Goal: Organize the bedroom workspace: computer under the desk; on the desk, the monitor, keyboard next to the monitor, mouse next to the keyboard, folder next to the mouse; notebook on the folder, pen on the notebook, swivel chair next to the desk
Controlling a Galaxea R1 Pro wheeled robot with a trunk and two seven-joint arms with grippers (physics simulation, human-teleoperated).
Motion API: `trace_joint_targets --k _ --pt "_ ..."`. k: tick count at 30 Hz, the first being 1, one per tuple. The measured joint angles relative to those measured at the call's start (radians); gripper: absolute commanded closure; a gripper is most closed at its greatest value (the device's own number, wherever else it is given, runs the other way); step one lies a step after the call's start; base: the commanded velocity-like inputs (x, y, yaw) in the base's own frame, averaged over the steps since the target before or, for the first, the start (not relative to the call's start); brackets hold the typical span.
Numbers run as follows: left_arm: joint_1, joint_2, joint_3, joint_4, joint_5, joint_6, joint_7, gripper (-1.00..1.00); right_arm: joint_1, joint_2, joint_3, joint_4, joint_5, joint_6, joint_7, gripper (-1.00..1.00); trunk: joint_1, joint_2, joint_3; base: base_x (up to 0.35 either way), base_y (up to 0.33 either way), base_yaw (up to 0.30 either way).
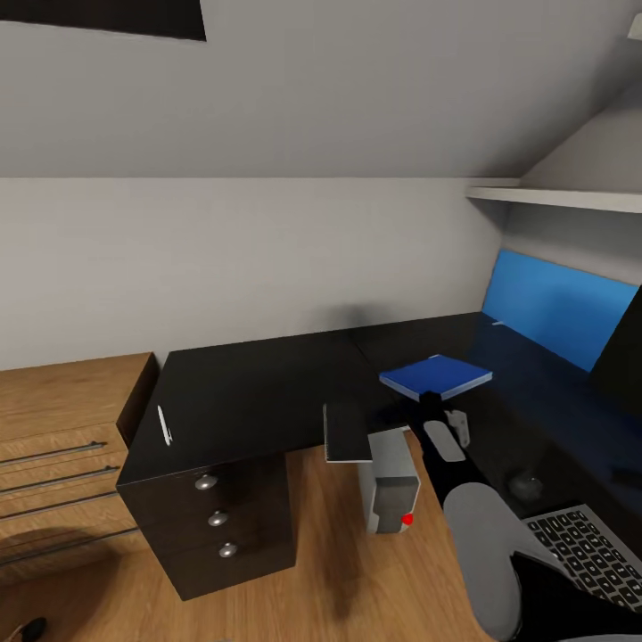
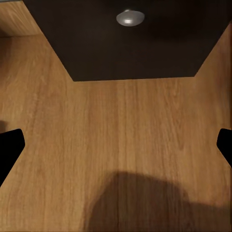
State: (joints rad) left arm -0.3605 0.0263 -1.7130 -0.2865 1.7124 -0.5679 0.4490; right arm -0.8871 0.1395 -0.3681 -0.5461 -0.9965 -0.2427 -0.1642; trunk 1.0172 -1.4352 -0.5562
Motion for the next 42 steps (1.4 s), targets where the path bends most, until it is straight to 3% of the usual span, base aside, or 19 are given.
trace_joint_targets --k 28,42 --pt "0.000 -0.004 0.000 0.000 0.001 -0.001 0.001 -1.00 0.001 -0.004 -0.011 0.000 0.004 0.010 0.000 1.00 0.000 0.000 0.000 -0.082 0.000 -0.001" --pt "0.000 -0.004 0.000 0.000 0.001 0.000 0.001 -1.00 0.001 -0.004 -0.013 0.001 0.001 0.010 -0.002 1.00 0.000 0.000 -0.012 -0.003 0.000 -0.173"
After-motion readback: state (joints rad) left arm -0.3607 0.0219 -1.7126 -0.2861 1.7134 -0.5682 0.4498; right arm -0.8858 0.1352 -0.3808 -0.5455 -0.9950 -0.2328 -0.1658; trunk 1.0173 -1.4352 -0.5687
